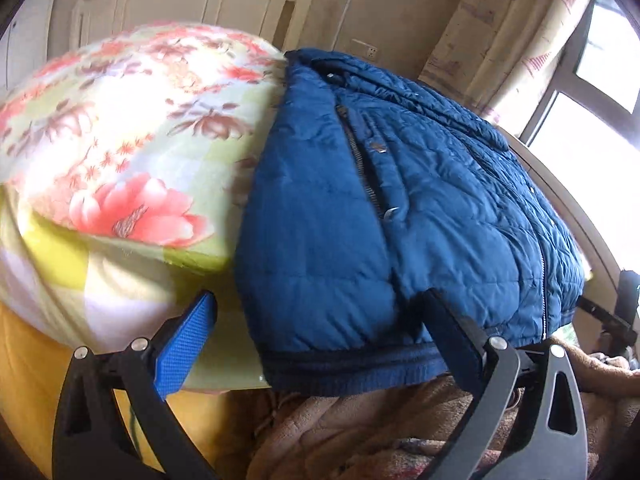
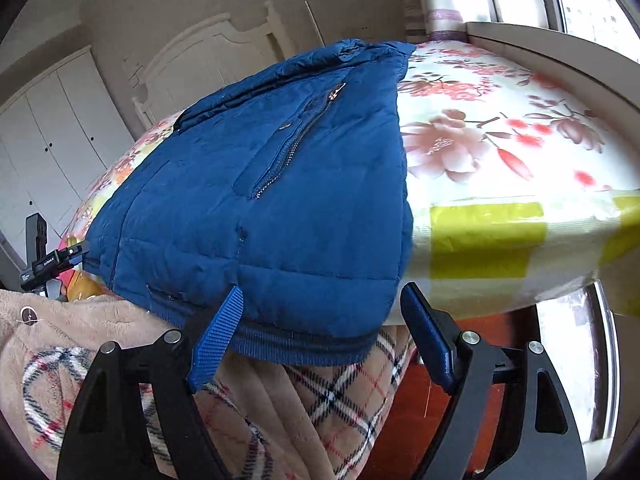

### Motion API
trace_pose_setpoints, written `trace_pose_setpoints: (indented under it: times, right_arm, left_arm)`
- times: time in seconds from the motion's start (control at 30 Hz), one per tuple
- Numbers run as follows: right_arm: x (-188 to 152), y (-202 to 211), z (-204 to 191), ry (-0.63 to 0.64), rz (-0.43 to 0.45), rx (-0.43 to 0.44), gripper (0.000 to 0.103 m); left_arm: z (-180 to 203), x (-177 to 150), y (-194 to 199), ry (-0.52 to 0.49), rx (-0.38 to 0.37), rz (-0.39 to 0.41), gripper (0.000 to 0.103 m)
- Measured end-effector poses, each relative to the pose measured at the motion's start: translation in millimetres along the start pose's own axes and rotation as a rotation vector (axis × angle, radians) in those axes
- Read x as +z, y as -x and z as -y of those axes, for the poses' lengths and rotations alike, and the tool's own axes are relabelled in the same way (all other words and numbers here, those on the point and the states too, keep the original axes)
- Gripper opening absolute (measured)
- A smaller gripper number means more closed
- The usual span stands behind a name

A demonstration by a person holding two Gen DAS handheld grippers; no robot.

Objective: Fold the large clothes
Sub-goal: 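Grasp the ribbed jacket hem with both grippers and lift it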

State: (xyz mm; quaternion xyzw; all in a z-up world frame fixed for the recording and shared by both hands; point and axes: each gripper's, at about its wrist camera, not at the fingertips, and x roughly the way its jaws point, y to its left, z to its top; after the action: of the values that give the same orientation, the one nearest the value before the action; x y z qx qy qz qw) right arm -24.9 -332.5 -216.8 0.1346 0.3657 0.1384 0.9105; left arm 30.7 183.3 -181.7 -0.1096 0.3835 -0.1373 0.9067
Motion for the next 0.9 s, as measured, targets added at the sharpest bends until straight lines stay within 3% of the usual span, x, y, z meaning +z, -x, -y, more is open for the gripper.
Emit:
trace_pose_setpoints:
  times: [0.07, 0.17, 0.23, 0.33, 0.47, 0.5, 0.53, 0.67, 0.73, 0.77, 0.8, 0.83, 0.9]
  right_arm:
    - [-3.4, 0.1, 3.2, -0.019, 0.024, 0.027, 0.07]
    - [-7.9, 5.3, 6.5, -0.022, 0.054, 0.057, 0.049]
    - [-8.9, 12.0, 9.9, -0.029, 0.065, 0.087, 0.039]
    - [-8.2, 16.3, 12.2, -0.031, 0.068, 0.1, 0.038]
    - [-7.4, 7.2, 16.8, -0.061, 0.064, 0.082, 0.048]
    - [-6.6, 3.6, 19.6, -0.076, 0.06, 0.092, 0.054]
    - [-6.7, 1.0, 21.7, -0.089, 0.057, 0.103, 0.056]
    - [-4.6, -6.2, 23.9, -0.115, 0.064, 0.14, 0.056]
    - [-6.2, -6.6, 26.1, -0.129, 0.073, 0.168, 0.053]
    - [-8.0, -5.0, 26.5, -0.131, 0.082, 0.196, 0.044]
    - [-10.6, -0.4, 25.7, -0.128, 0.103, 0.219, 0.032]
    - [-13.3, 4.6, 23.9, -0.118, 0.119, 0.237, 0.027]
    - [-18.3, 19.2, 18.6, -0.077, 0.159, 0.247, 0.021]
  left_arm:
    - [-5.5, -1.0, -2.4, 0.025, -0.031, -0.007, 0.101]
    - [-5.2, -2.2, -3.3, 0.023, -0.086, -0.017, 0.097]
    - [-3.0, -3.0, -0.5, 0.021, -0.141, -0.016, 0.07]
    - [-5.7, -2.7, 4.9, 0.028, -0.161, -0.001, 0.057]
    - [-12.6, -2.3, 2.9, 0.055, -0.179, -0.005, 0.064]
    - [-13.7, -1.8, 0.2, 0.062, -0.168, -0.006, 0.076]
    - [-16.0, -1.6, -2.0, 0.07, -0.162, -0.009, 0.08]
    - [-19.8, -1.3, -7.4, 0.084, -0.224, -0.021, 0.076]
    - [-19.4, -1.1, -9.6, 0.088, -0.272, -0.024, 0.063]
    - [-19.5, -1.3, -9.5, 0.091, -0.277, -0.021, 0.058]
    - [-18.4, -2.6, -7.3, 0.086, -0.288, -0.02, 0.046]
    - [-16.2, -3.2, -4.3, 0.076, -0.29, -0.017, 0.034]
    - [-5.9, -4.8, 12.1, 0.017, -0.274, 0.012, 0.026]
